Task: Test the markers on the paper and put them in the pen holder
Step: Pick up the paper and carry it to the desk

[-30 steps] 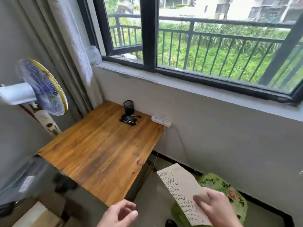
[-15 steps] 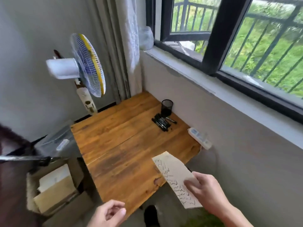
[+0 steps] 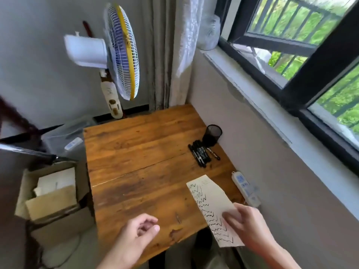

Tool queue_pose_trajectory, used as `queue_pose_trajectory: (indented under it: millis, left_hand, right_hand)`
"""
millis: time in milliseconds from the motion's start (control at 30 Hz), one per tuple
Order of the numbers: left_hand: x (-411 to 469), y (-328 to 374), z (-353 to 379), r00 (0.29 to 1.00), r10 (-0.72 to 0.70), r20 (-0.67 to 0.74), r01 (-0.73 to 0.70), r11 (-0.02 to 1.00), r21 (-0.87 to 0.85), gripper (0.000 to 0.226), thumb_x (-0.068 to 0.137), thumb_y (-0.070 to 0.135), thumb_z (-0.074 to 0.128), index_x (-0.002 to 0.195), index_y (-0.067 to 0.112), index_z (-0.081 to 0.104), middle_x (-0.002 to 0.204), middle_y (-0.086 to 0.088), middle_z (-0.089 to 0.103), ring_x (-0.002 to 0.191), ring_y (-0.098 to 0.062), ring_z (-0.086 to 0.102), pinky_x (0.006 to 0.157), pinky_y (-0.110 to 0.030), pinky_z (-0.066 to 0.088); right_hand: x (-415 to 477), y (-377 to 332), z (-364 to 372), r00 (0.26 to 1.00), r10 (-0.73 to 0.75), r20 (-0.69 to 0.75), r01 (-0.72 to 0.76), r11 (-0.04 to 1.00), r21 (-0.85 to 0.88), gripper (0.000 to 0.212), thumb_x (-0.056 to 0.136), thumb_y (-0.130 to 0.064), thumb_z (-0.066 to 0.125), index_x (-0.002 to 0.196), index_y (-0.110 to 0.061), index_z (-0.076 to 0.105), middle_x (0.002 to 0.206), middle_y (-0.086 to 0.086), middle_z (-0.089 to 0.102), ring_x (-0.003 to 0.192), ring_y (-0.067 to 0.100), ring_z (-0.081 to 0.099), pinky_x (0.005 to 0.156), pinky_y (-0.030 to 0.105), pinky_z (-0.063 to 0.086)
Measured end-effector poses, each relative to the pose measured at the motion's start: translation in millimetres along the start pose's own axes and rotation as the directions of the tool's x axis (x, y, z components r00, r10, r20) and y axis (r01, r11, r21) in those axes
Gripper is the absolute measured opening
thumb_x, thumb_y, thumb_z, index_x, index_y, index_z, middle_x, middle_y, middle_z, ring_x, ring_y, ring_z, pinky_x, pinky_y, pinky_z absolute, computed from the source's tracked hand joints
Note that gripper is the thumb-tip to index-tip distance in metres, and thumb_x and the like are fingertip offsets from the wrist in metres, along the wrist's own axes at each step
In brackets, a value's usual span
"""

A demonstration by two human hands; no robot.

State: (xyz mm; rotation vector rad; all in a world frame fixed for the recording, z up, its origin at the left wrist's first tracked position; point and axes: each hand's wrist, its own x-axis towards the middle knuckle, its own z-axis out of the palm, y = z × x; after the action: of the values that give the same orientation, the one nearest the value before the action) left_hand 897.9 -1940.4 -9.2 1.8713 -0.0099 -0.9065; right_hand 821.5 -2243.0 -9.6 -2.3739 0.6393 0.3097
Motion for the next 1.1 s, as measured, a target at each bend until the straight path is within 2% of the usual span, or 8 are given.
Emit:
queue_pose_trajectory:
  millis: [100,233,467,567,667,833,967,1100]
  left_hand:
    - [-7.7,-16.2,4.4,0.987,-0.074,-0.143,0.064,0.995,-0.072,0.004,0.077,0.032,0.07,0.081,0.032,0.068,0.086,-0.011,0.068,0.082,-0.024,0.064,0.081,-0.033,0.049]
    - [-18.1,-38.1,40.7,0.929,-0.192,-0.316,0.143,0.975,-0.17,0.014,0.065,0.041,0.072,0.078,0.035,0.067,0.078,-0.017,0.067,0.071,-0.024,0.062,0.069,-0.025,0.045]
    - [28.3,-60.3,142.6,0.925,-0.277,-0.259,0.217,0.947,-0.238,0.014,0.073,0.032,0.067,0.084,0.023,0.067,0.079,-0.006,0.064,0.071,-0.015,0.061,0.066,-0.013,0.044]
    - [57.8,-78.0,157.0,0.937,-0.187,-0.294,0.134,0.973,-0.19,0.006,0.083,0.021,0.065,0.088,0.023,0.065,0.078,0.002,0.06,0.063,-0.001,0.055,0.064,-0.009,0.042]
    - [80.8,-105.6,154.3,0.927,-0.095,-0.362,0.05,0.99,-0.13,0.006,0.084,0.025,0.062,0.089,0.029,0.065,0.083,0.0,0.064,0.073,-0.006,0.06,0.067,-0.015,0.046]
    - [112.4,-159.0,146.4,0.868,0.062,-0.492,-0.083,0.996,-0.022,0.007,0.084,0.024,0.063,0.089,0.028,0.065,0.086,0.001,0.066,0.082,-0.01,0.06,0.071,-0.019,0.048]
    - [124.8,-191.7,151.3,0.753,0.236,-0.615,-0.151,0.971,0.187,0.008,0.085,0.024,0.06,0.093,0.024,0.063,0.086,0.009,0.063,0.081,-0.002,0.057,0.069,-0.015,0.048]
    - [131.9,-226.5,168.4,0.586,0.474,-0.658,-0.153,0.861,0.485,0.012,0.085,0.02,0.059,0.096,0.017,0.063,0.096,0.008,0.058,0.09,-0.009,0.055,0.079,-0.03,0.048]
  right_hand:
    - [39.2,-1.2,4.4,0.987,-0.094,0.131,0.096,0.995,-0.01,0.025,0.086,-0.032,0.069,0.067,-0.02,0.059,0.062,-0.008,0.064,0.054,0.002,0.06,0.047,0.022,0.047]
    - [82.2,0.7,26.5,0.901,-0.217,0.376,0.228,0.974,0.016,0.011,0.088,-0.035,0.067,0.081,-0.027,0.063,0.089,-0.008,0.074,0.072,0.006,0.072,0.054,0.024,0.058]
    - [129.9,56.3,39.2,0.852,-0.341,0.397,0.365,0.931,0.017,0.013,0.09,-0.035,0.064,0.092,-0.023,0.069,0.098,-0.012,0.074,0.075,0.01,0.071,0.057,0.032,0.06]
    - [144.1,78.1,46.9,0.873,-0.345,0.345,0.36,0.933,0.022,0.015,0.089,-0.037,0.064,0.1,-0.028,0.068,0.102,-0.014,0.072,0.076,0.004,0.07,0.057,0.027,0.061]
    - [154.4,89.0,65.8,0.878,-0.383,0.286,0.384,0.922,0.055,0.014,0.089,-0.036,0.063,0.101,-0.03,0.066,0.106,-0.01,0.071,0.078,0.003,0.07,0.052,0.02,0.057]
    - [160.4,91.2,105.0,0.847,-0.516,0.131,0.514,0.856,0.046,0.021,0.091,-0.031,0.061,0.103,-0.016,0.069,0.103,-0.008,0.072,0.084,0.009,0.07,0.059,0.031,0.062]
    - [154.8,94.6,130.8,0.793,-0.607,0.041,0.608,0.794,0.007,0.026,0.092,-0.039,0.054,0.096,-0.017,0.067,0.094,-0.001,0.075,0.078,0.019,0.072,0.057,0.047,0.06]
    - [121.7,96.5,139.3,0.703,-0.71,-0.031,0.709,0.704,-0.034,0.018,0.097,-0.025,0.052,0.108,-0.023,0.066,0.101,-0.002,0.073,0.085,0.019,0.07,0.059,0.035,0.06]
